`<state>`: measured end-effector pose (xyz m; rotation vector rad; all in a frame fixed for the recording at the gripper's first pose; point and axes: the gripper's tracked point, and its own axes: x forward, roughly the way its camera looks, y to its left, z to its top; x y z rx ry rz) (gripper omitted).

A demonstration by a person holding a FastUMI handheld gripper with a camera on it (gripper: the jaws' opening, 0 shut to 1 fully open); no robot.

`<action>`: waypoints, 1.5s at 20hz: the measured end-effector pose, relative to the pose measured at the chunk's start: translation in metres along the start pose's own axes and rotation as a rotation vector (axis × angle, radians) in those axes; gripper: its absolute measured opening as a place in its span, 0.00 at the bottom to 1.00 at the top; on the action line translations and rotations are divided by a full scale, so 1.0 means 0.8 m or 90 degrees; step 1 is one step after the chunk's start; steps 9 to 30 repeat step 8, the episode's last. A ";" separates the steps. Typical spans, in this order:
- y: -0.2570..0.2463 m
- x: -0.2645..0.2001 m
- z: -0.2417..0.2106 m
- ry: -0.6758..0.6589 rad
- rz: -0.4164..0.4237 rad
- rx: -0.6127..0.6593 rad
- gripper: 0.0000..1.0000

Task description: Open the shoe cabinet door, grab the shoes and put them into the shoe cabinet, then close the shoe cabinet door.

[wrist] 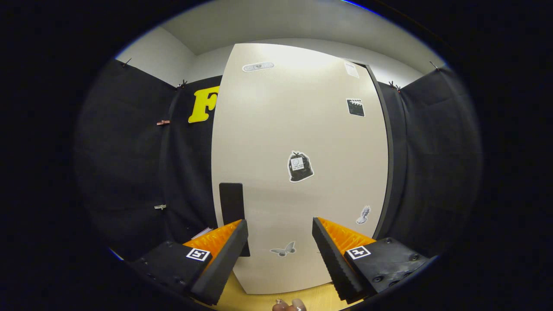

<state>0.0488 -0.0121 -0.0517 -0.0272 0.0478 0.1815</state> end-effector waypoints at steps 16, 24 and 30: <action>-0.009 0.022 -0.017 0.009 -0.013 -0.004 0.98; -0.009 0.022 -0.017 0.009 -0.013 -0.004 0.98; -0.009 0.022 -0.017 0.009 -0.013 -0.004 0.98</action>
